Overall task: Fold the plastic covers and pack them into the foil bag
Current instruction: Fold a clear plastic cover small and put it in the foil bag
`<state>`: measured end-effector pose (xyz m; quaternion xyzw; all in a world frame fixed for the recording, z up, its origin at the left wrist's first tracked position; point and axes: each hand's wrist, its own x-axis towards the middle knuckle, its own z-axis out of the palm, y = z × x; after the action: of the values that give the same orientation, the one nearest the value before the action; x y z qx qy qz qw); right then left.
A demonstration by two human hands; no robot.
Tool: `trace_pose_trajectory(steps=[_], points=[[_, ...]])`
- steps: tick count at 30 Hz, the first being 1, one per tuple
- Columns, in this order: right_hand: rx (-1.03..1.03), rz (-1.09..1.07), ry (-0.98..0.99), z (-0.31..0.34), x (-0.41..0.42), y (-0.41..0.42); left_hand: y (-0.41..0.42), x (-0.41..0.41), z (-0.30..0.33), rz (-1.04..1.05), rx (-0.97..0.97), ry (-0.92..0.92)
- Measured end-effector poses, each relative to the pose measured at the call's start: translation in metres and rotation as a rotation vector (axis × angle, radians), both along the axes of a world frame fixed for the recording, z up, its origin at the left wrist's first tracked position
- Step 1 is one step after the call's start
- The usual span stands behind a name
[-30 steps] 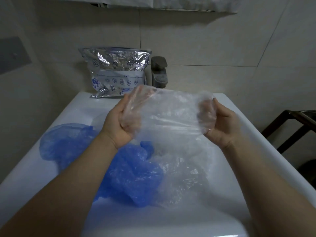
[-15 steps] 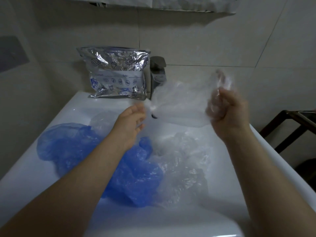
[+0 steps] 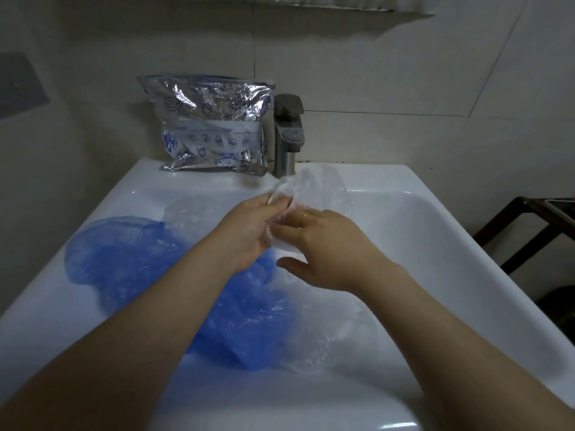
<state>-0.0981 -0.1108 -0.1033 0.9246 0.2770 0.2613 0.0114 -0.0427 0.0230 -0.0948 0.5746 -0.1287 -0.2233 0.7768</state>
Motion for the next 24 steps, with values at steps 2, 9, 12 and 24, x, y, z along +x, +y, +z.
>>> trace_pose_trajectory(steps=[2, 9, 12, 24], points=[[0.153, -0.012, 0.145, 0.003, -0.002, 0.002, -0.001, -0.001, 0.004, 0.051, -0.083, 0.023], [1.266, -0.412, 0.119, 0.016, 0.0, -0.002, 0.001, 0.002, 0.012, 0.125, -0.308, -0.049], [1.866, -0.421, 0.765, 0.023, -0.001, -0.01, 0.001, 0.001, 0.011, 0.096, -0.296, -0.099], [1.472, -0.223, 0.626, 0.03, -0.004, -0.017, 0.007, 0.002, 0.002, 0.223, 0.346, -0.398]])
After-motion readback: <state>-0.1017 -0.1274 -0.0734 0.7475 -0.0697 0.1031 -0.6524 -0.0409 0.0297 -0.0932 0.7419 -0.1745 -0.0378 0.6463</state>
